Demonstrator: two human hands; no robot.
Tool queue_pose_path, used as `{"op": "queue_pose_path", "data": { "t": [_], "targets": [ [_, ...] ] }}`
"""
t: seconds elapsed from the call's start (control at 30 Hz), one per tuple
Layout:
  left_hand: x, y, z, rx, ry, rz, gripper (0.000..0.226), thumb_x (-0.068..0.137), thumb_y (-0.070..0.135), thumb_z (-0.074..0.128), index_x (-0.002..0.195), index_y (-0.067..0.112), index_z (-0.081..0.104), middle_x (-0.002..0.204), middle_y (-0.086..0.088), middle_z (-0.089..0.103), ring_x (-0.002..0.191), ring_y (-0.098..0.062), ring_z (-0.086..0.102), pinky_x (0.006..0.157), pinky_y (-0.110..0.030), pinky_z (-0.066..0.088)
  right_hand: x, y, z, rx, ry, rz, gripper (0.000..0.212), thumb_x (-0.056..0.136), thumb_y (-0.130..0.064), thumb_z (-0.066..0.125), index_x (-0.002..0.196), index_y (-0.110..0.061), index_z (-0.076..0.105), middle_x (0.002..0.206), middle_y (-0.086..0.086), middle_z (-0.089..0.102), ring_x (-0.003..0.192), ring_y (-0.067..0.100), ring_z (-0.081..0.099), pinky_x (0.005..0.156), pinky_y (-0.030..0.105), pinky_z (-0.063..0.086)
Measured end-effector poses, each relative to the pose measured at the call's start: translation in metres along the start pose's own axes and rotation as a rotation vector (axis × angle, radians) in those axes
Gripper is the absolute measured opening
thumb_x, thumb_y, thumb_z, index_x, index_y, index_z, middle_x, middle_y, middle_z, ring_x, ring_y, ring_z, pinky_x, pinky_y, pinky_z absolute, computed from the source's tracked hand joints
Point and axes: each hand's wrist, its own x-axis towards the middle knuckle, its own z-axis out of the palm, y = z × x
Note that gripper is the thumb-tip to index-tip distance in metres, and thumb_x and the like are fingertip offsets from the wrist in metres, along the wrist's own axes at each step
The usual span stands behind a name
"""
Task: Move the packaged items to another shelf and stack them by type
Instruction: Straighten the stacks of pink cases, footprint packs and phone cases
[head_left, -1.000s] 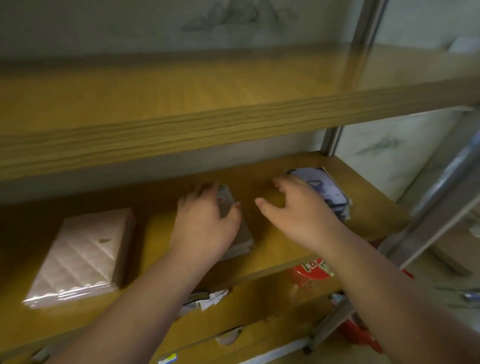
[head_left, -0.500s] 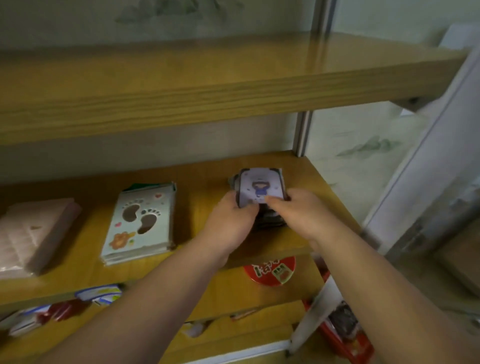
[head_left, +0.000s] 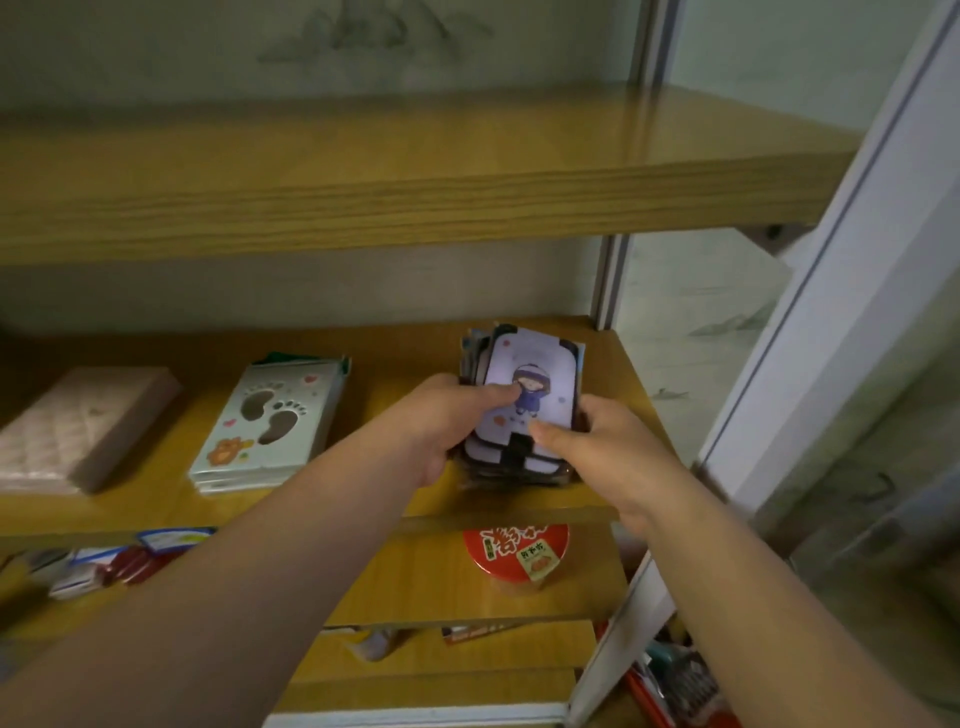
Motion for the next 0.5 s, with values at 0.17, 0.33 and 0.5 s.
{"op": "queue_pose_path", "data": {
  "t": [0.17, 0.33, 0.5],
  "targets": [
    [-0.013, -0.005, -0.001, 0.130, 0.010, 0.262, 0.034, 0.088, 0.037, 0.073, 0.116, 0.026, 0.056, 0.109, 0.006, 0.072, 0.098, -0.010, 0.069, 0.082, -0.032, 0.057, 0.001, -0.007, 0.000, 0.171, 0.002, -0.033, 0.035, 0.093, -0.047, 0.062, 0.124, -0.033, 0.061, 0.108, -0.009, 0.075, 0.102, 0.013, 0.069, 0.089, 0.039, 0.056],
    [-0.014, -0.013, -0.003, 0.253, -0.026, 0.561, 0.055, 0.093, 0.032, 0.068, 0.132, 0.033, 0.030, 0.116, 0.025, 0.057, 0.104, 0.012, 0.060, 0.079, -0.009, 0.052, 0.004, -0.008, 0.011, 0.079, 0.099, -0.327, 0.050, 0.096, -0.045, 0.058, 0.141, -0.041, 0.038, 0.127, -0.022, 0.059, 0.112, -0.006, 0.056, 0.081, 0.017, 0.045],
    [-0.004, -0.032, 0.001, 0.278, -0.073, 0.583, 0.075, 0.092, 0.024, 0.069, 0.146, 0.032, 0.017, 0.126, 0.027, 0.053, 0.114, 0.023, 0.049, 0.082, -0.001, 0.044, 0.010, 0.015, 0.018, -0.022, 0.066, -0.385, 0.055, 0.098, -0.037, 0.057, 0.143, -0.050, 0.029, 0.134, -0.023, 0.055, 0.123, -0.004, 0.052, 0.098, 0.032, 0.051]
  ]
}}
